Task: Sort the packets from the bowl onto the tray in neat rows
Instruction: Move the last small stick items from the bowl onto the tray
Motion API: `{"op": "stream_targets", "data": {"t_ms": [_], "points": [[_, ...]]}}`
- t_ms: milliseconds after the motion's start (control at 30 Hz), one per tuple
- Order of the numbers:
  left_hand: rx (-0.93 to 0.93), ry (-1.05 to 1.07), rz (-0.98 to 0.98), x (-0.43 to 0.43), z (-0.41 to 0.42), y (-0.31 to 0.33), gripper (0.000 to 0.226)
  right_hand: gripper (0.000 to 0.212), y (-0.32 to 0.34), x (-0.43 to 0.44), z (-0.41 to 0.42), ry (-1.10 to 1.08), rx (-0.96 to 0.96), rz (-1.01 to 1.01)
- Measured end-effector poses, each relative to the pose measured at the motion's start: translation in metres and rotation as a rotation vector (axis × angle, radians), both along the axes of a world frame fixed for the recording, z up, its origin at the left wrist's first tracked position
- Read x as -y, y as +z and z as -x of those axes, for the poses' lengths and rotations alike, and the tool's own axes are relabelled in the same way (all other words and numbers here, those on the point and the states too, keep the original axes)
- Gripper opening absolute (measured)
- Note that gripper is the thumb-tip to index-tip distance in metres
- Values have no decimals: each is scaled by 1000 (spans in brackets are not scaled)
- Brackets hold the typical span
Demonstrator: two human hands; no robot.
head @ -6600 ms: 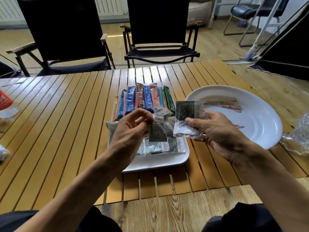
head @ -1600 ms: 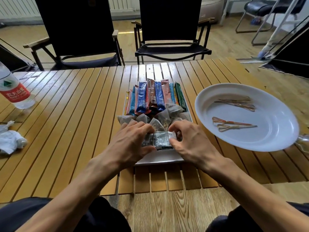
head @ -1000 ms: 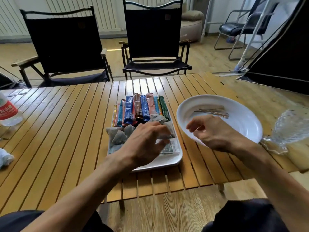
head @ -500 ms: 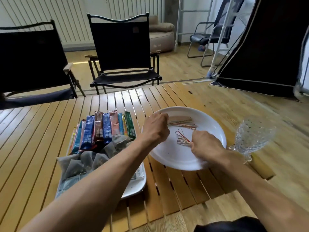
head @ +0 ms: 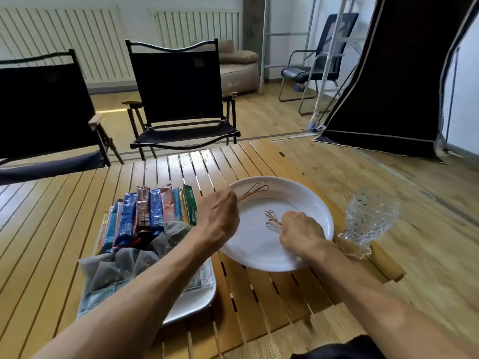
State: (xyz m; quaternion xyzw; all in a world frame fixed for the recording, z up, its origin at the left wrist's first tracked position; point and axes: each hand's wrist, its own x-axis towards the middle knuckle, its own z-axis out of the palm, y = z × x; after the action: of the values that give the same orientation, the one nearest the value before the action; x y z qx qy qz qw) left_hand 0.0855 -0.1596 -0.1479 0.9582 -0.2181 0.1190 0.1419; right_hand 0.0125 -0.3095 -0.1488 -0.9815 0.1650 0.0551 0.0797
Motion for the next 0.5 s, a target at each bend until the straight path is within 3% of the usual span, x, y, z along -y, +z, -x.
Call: {"op": "stream_targets", "data": {"t_ms": [133,233,267,333,433,500], "points": [[-21,-3,147,-50,37,19,9,31,10,-7,1,39,-90,43],[-2,-5,239,-89,61,26,11,30,23,-19,7,25,-33,-4],[8,-8,266,-100,68,28,10,25,28,-27,10,22,21,-121],[35,-4,313,-118,79,33,11,20,41,-54,19,-4,134,-540],[93,-3,349,-135,96,38,11,30,59,-102,37,-57,166,-1202],[115,-11,362,-141,107,37,11,38,60,-127,43,-51,147,-1405]]}}
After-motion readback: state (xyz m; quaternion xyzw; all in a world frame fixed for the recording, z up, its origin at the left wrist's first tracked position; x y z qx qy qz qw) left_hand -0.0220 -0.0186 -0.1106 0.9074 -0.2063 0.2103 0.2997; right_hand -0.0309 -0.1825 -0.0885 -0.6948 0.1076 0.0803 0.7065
